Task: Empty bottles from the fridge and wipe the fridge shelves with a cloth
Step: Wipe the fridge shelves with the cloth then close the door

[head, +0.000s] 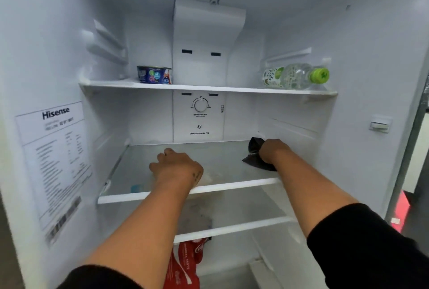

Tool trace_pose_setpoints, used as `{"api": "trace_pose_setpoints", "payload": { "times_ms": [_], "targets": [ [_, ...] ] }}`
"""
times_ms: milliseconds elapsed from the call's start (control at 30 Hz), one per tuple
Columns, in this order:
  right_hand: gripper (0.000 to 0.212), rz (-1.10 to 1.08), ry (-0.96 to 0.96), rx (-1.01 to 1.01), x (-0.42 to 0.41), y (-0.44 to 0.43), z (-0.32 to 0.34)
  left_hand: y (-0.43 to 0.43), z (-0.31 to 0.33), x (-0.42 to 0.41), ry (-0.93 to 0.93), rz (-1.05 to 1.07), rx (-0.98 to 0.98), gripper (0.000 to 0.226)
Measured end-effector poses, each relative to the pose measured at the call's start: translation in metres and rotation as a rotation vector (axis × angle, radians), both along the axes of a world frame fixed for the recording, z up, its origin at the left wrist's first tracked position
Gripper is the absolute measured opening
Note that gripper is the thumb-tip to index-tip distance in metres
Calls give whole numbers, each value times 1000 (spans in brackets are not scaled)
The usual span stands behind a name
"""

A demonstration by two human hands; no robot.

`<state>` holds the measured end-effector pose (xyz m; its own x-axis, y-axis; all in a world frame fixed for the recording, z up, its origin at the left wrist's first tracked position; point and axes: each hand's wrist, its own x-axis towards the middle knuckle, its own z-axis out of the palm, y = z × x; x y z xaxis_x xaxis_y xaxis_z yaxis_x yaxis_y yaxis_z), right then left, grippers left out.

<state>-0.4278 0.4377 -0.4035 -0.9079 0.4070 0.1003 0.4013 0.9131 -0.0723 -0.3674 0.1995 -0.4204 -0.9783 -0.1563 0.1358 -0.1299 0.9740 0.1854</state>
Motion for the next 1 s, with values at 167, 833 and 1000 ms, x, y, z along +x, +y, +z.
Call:
{"api": "trace_pose_setpoints", "payload": {
  "times_ms": [167, 833, 1000],
  "targets": [
    [40, -99, 19, -83, 57, -5, -1, 2, -3, 14, 394, -152, -103, 40],
    [47, 70, -184, 59, -30, 3, 8, 51, -25, 9, 58, -580, -228, 131],
    [51, 80, -193, 45, -64, -2, 13, 50, -28, 9, 75, -560, -236, 131]
  ]
}}
